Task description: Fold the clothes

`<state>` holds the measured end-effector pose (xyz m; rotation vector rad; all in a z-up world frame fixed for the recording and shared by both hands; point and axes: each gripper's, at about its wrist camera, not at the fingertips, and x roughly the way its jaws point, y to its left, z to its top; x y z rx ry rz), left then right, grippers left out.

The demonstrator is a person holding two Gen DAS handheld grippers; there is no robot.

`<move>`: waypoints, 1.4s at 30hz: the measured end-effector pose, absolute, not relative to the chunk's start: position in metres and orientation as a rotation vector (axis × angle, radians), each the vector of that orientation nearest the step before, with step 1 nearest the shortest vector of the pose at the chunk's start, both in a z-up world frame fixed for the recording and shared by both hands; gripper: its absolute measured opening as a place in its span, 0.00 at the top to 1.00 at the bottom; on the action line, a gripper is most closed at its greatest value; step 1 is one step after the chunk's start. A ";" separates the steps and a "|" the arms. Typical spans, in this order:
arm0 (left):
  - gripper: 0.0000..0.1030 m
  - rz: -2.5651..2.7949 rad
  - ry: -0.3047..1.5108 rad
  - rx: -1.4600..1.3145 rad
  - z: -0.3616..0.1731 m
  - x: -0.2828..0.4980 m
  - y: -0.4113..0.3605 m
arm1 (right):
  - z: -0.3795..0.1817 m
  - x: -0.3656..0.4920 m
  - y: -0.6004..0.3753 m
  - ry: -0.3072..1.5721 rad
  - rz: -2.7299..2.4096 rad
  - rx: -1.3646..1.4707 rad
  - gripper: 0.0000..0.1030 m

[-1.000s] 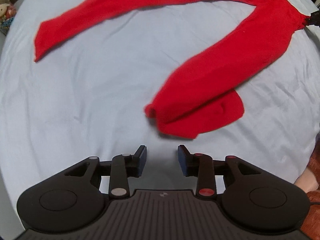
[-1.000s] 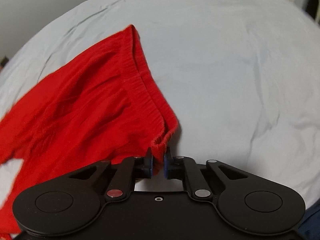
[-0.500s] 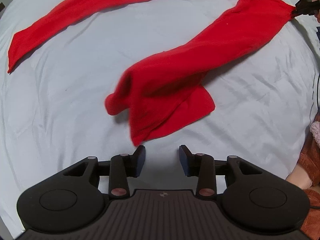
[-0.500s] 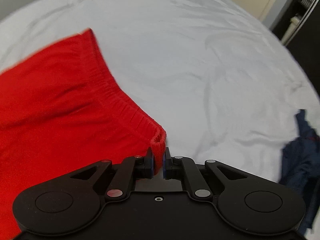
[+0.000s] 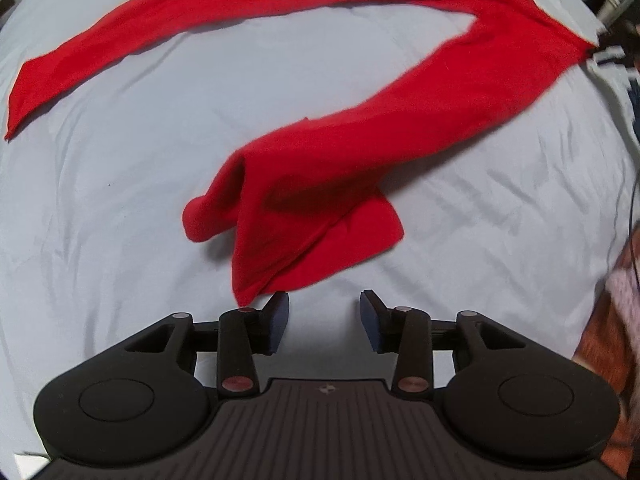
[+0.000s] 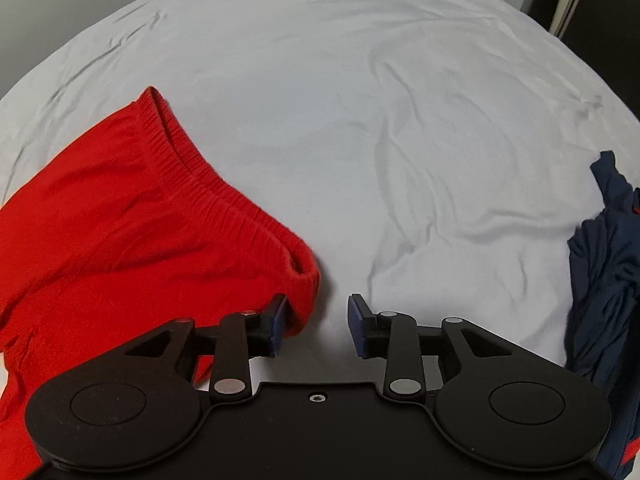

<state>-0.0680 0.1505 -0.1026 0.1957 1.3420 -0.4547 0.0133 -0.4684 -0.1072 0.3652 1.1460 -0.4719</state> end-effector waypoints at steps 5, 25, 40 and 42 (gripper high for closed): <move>0.63 -0.336 1.304 0.192 -0.101 -0.076 0.163 | -0.109 0.009 -0.450 1.160 -0.401 0.360 0.69; 0.97 -0.216 1.074 0.212 -0.089 -0.079 0.166 | -0.127 0.015 -0.443 1.174 -0.362 0.465 0.71; 0.97 -0.060 0.973 0.800 -0.026 -0.125 0.147 | -0.131 0.022 -0.425 1.185 -0.343 0.277 0.98; 0.97 -0.082 1.028 0.810 -0.036 -0.131 0.150 | -0.130 0.021 -0.426 1.186 -0.345 0.284 0.98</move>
